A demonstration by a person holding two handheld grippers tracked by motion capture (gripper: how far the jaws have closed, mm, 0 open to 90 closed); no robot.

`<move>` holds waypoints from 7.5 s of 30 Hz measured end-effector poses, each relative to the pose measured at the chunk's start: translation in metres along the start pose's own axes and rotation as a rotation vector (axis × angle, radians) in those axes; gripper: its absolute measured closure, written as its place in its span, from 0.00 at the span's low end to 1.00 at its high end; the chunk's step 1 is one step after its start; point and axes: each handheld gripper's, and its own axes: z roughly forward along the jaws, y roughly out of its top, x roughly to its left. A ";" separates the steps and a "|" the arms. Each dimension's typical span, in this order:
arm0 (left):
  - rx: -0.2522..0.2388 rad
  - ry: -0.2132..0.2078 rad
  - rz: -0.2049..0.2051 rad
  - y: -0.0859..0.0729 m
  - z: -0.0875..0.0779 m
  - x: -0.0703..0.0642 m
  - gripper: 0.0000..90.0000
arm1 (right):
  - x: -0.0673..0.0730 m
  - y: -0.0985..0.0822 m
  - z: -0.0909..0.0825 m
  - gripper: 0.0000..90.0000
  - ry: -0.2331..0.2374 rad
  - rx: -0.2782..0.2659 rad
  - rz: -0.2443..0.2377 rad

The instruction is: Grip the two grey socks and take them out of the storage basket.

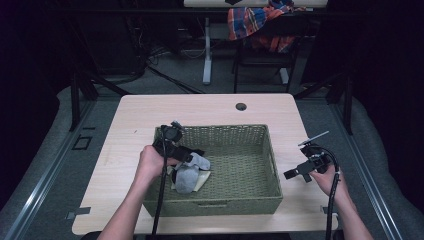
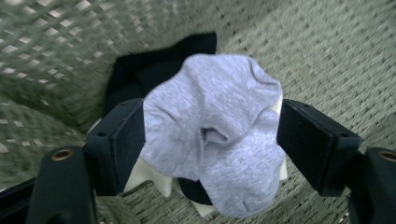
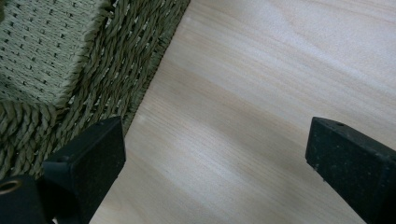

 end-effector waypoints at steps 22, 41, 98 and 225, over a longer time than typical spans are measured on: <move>0.099 -0.022 0.025 -0.003 0.033 -0.002 0.83 | -0.002 -0.001 -0.002 0.06 -0.001 0.002 0.005; -0.089 -0.005 0.053 -0.004 -0.008 -0.003 0.91 | -0.003 -0.004 -0.003 0.06 0.000 -0.011 0.019; -0.295 0.006 0.039 -0.017 -0.087 0.009 0.91 | -0.004 -0.004 -0.003 0.06 -0.001 -0.010 0.024; -0.115 0.155 -0.428 -0.096 -0.040 0.151 0.32 | -0.003 -0.004 -0.003 0.06 0.001 -0.008 0.025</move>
